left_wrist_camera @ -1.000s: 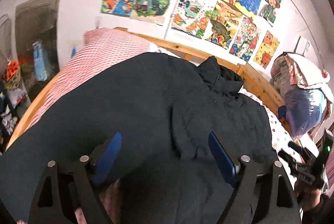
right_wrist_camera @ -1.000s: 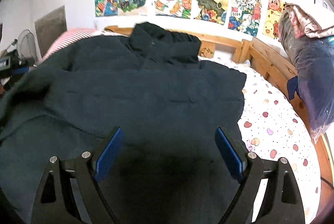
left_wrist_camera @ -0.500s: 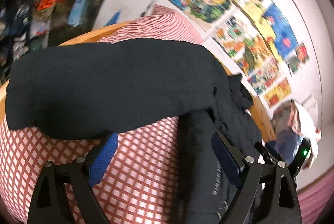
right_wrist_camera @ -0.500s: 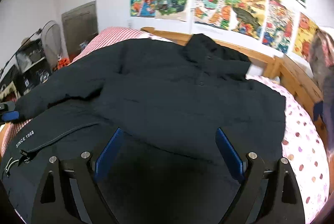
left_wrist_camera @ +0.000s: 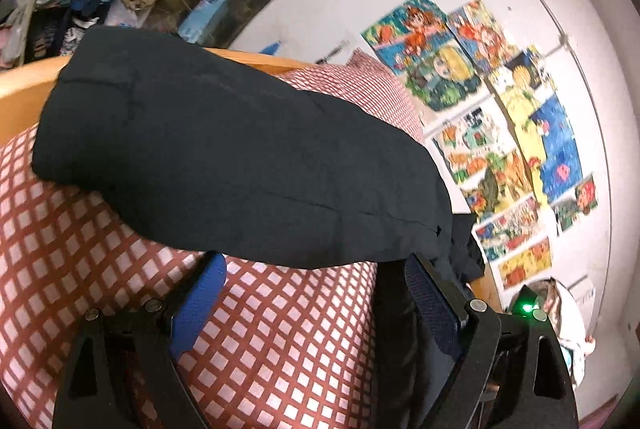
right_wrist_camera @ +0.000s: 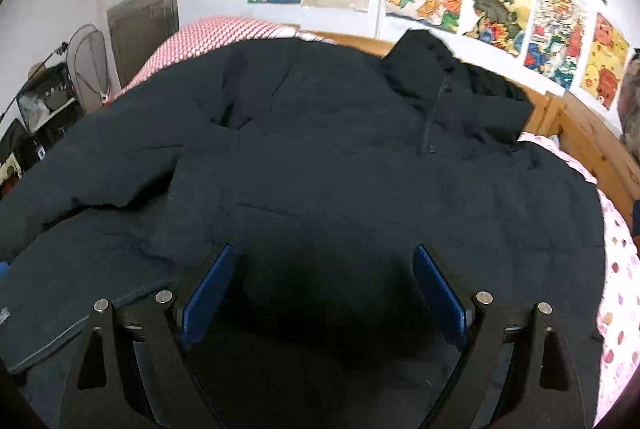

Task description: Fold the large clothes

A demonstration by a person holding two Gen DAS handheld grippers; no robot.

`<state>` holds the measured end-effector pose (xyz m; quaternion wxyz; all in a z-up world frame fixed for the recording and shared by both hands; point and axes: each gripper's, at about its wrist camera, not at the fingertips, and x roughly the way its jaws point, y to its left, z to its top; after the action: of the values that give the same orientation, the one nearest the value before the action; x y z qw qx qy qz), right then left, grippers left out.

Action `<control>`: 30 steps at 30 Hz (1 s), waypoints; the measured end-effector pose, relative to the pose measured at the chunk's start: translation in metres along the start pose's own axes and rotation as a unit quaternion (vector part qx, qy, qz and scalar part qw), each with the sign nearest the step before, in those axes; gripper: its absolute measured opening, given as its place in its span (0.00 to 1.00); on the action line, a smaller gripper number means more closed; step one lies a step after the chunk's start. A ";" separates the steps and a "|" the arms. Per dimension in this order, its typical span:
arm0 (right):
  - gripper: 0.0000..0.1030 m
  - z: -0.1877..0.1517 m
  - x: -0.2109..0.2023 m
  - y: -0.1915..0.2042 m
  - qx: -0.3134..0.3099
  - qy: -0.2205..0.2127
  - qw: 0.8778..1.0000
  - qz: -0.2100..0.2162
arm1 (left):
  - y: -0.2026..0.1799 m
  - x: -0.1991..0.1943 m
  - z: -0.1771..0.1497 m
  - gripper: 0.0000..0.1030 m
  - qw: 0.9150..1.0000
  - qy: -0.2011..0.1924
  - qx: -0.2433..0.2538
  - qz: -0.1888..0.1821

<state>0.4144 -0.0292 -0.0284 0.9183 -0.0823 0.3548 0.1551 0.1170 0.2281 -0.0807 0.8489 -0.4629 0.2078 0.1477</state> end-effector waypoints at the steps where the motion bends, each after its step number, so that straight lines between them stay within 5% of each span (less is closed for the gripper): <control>1: 0.84 0.001 0.006 0.006 -0.009 -0.001 1.000 -0.005 | 0.002 -0.001 0.000 0.88 1.000 -0.003 -0.002 -0.001; 8: 0.85 -0.008 0.035 0.017 -0.017 0.008 1.000 -0.008 | 0.026 0.008 0.001 0.88 0.996 -0.017 -0.082 -0.011; 14: 0.93 -0.018 0.053 0.015 -0.001 0.027 1.000 0.000 | 0.031 0.015 0.002 0.87 0.994 -0.029 -0.103 0.001; 16: 0.93 -0.022 0.055 0.017 0.000 0.028 1.000 -0.001 | 0.033 0.016 0.003 0.80 0.993 -0.034 -0.110 0.008; 18: 0.94 -0.026 0.054 0.018 0.002 0.025 1.000 -0.002 | 0.037 0.016 0.004 0.54 0.992 -0.044 -0.119 0.021; 24: 0.95 -0.029 0.055 0.017 0.003 0.020 1.000 -0.003 | 0.044 0.014 0.007 0.16 0.989 -0.060 -0.130 0.020; 30: 0.95 -0.029 0.056 0.013 0.003 0.017 1.000 -0.003 | 0.024 0.002 0.013 0.06 0.994 -0.086 -0.063 0.017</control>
<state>0.4308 -0.0118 -0.0885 0.9128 -0.0830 0.3706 0.1503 0.1112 0.2518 -0.0926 0.8300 -0.4976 0.1324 0.2143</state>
